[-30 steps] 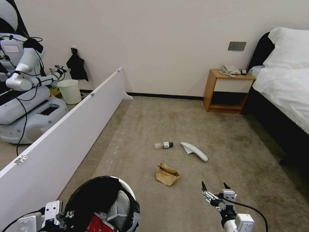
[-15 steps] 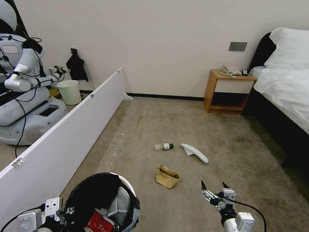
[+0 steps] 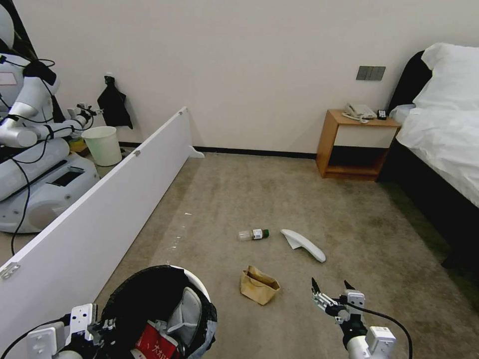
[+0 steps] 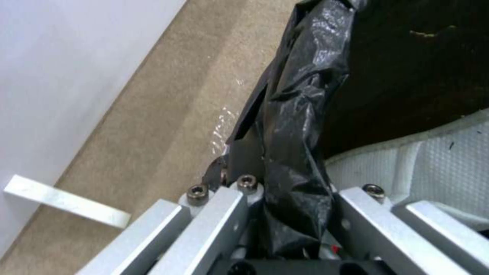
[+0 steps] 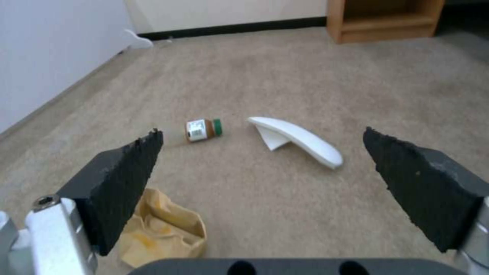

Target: Pick up the trash bin, then pick up the garbage from the floor and place it into the trash bin.

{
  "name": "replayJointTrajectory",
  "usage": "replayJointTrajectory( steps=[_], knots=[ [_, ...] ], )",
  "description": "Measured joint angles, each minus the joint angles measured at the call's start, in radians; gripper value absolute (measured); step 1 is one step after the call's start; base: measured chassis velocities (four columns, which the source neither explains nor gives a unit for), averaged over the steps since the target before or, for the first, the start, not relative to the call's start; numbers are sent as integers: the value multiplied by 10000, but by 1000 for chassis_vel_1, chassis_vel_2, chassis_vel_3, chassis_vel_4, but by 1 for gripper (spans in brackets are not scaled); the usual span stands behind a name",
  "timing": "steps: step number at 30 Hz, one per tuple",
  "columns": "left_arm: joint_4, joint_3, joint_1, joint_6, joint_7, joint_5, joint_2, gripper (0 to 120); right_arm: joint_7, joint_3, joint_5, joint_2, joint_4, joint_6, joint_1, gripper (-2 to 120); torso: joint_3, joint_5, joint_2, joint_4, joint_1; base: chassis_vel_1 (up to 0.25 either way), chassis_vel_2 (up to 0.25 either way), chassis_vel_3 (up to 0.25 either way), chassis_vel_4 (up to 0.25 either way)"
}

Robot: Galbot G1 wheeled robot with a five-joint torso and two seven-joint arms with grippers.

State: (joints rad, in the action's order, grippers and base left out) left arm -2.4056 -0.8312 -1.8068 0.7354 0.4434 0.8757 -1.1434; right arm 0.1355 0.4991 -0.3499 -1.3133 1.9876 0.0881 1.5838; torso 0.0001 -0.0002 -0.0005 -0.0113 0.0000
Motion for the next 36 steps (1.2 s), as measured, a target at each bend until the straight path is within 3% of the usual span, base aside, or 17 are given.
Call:
replayJointTrajectory(
  steps=[30,33,36],
  knots=[
    [55,51,114,0,-10,-25,-54,2,-122,-36,306,85,-268,-133,-184,100,0,1,-1,0,0,-97,95,95,-100],
    [27,11,93,0,-10,-12,-54,2,-311,-61,876,296,-502,-169,-350,100,0,1,-1,-1,0,0,0,0,0],
    [-34,-41,48,0,-10,-2,-52,2,-1111,-67,882,636,-807,-143,-582,100,-1,2,0,0,0,0,0,0,0]
  ],
)
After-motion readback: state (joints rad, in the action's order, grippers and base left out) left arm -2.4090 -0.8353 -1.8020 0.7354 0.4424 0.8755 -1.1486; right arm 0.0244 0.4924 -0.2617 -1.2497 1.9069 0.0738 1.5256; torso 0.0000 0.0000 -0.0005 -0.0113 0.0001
